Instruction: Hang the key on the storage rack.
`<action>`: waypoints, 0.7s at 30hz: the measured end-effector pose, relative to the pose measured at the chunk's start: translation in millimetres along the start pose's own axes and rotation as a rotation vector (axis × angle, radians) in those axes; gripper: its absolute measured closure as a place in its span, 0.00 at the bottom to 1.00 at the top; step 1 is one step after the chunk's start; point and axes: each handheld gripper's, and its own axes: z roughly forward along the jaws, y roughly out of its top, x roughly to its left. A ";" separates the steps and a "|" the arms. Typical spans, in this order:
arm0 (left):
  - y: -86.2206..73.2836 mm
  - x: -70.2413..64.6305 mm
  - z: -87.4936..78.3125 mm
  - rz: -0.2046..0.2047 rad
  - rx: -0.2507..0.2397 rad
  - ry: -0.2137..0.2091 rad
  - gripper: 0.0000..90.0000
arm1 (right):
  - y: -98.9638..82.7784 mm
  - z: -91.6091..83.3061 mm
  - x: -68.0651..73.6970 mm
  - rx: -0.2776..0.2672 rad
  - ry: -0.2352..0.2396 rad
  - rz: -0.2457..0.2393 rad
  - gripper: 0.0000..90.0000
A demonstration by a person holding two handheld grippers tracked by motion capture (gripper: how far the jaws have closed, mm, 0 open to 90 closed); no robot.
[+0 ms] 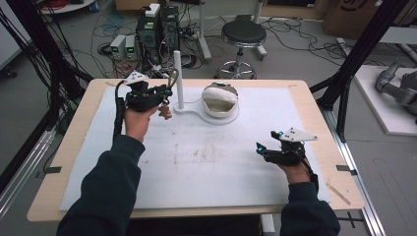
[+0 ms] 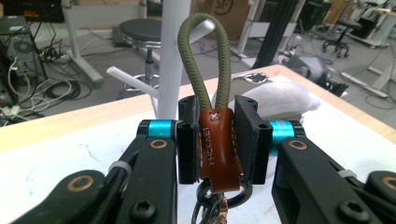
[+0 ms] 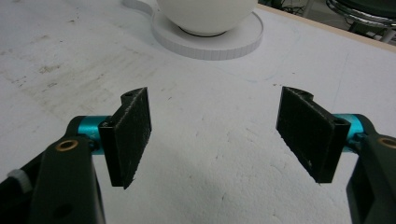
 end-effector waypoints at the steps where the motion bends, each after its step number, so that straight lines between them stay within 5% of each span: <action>1: 0.0 0.1 1.5 -0.002 -0.003 -0.003 0.79 | 0.0 0.0 0.0 0.000 0.002 0.000 0.30; 12: 8.2 1.3 27.4 0.017 0.058 0.051 0.79 | -0.5 1.1 0.1 0.004 0.004 -0.003 0.30; 21: -6.4 6.1 34.4 -0.010 0.079 0.044 0.76 | -1.4 -0.3 -0.7 0.004 0.004 0.005 0.30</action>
